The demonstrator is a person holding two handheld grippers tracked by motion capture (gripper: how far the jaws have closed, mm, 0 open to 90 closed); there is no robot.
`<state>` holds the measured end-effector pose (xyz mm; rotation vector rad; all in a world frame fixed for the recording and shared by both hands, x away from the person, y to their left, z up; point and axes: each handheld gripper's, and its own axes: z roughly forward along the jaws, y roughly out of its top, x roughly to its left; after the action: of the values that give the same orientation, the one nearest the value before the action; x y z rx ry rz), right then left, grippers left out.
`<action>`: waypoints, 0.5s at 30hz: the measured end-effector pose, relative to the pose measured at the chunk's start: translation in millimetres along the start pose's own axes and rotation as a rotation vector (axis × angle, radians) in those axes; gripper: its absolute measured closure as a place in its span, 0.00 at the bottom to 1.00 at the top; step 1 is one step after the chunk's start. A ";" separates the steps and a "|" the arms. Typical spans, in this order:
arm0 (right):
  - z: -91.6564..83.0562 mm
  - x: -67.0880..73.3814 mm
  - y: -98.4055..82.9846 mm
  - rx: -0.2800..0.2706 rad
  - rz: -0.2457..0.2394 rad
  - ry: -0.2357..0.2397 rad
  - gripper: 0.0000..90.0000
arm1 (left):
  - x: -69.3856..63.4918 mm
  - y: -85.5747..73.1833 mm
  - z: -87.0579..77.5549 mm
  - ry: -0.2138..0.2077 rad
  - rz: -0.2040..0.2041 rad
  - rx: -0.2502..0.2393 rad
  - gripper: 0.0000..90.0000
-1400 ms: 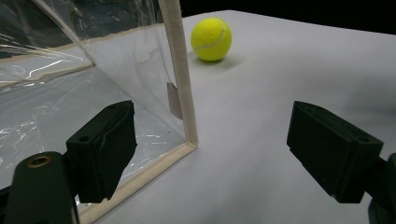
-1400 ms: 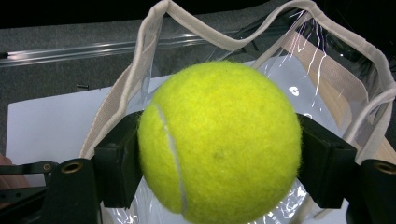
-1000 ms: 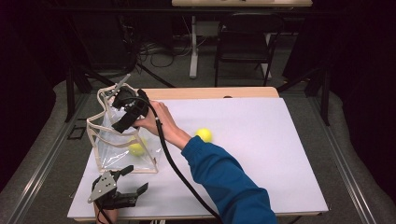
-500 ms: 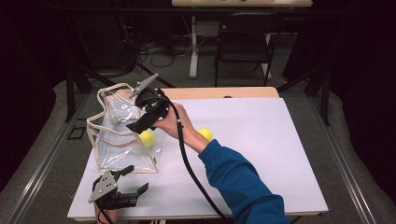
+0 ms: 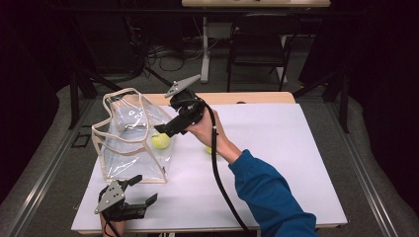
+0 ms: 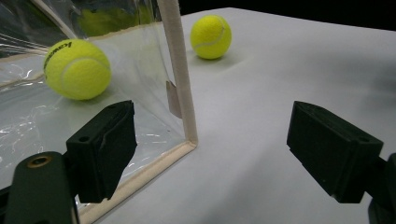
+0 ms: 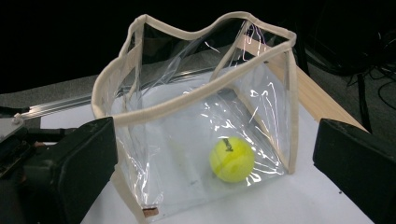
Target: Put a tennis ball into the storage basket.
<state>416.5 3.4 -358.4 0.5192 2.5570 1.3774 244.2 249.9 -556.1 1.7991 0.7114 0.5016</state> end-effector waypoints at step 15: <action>-19.3 -4.8 -35.6 0.030 0.011 -0.030 0.00 | -0.5 0.3 0.8 -0.006 0.000 0.001 0.18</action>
<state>407.0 -31.4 -377.5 0.5560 2.5587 1.3261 244.4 249.0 -556.1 1.8010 0.7074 0.4961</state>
